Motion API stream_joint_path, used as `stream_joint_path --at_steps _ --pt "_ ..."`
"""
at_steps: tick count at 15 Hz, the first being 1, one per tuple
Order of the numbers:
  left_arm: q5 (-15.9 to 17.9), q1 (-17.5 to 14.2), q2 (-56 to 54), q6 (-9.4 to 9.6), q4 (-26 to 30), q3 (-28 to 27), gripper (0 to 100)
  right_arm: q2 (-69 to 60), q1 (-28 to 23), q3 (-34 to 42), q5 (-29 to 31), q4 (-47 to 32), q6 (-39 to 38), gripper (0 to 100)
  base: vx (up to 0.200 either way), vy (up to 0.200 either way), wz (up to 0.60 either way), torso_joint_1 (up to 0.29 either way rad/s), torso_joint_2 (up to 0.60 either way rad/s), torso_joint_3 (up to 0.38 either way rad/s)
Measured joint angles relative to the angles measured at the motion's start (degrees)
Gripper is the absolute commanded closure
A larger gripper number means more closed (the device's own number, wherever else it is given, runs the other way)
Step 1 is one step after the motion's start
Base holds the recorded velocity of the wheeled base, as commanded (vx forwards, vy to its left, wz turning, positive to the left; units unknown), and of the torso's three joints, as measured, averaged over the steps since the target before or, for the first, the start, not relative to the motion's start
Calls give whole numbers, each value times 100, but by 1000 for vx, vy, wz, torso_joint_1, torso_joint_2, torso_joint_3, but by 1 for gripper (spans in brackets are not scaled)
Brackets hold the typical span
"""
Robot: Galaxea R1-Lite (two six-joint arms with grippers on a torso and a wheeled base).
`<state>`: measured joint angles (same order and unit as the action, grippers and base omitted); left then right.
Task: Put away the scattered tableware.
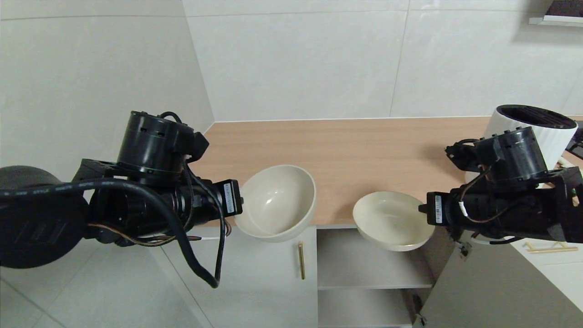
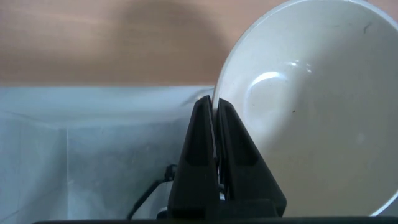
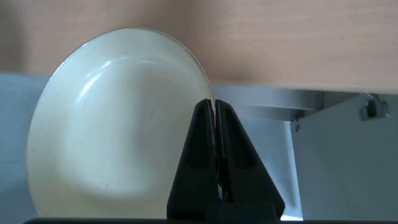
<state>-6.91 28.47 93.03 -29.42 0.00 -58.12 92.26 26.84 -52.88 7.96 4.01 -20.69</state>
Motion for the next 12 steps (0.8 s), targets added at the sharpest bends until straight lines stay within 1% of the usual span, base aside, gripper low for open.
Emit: stream_joint_path --at_steps 1,3,7,8,10,11,12 --pt "5 -2 22 -2 0 16 100 -122 27 201 -68 -2 6 100 -200 0 0 -2 -2 2" --pt "7 0 60 11 7 33 100 -276 33 388 -169 15 20 100 0 0 0 0 0 0" --pt "0 56 68 40 18 52 100 -196 30 440 -162 33 22 100 0 0 0 0 0 0" --pt "0 83 68 73 16 61 100 -141 39 440 -165 33 22 100 0 0 0 0 0 0" --pt "0 96 55 207 18 118 100 -52 38 438 -165 37 22 100 0 0 0 0 0 0" --pt "0 96 46 323 13 155 100 -1 38 438 -165 37 22 100 0 0 0 -36 90 56" --pt "-1 98 44 378 16 190 100 55 35 438 -162 39 22 100 0 0 0 -119 290 168"
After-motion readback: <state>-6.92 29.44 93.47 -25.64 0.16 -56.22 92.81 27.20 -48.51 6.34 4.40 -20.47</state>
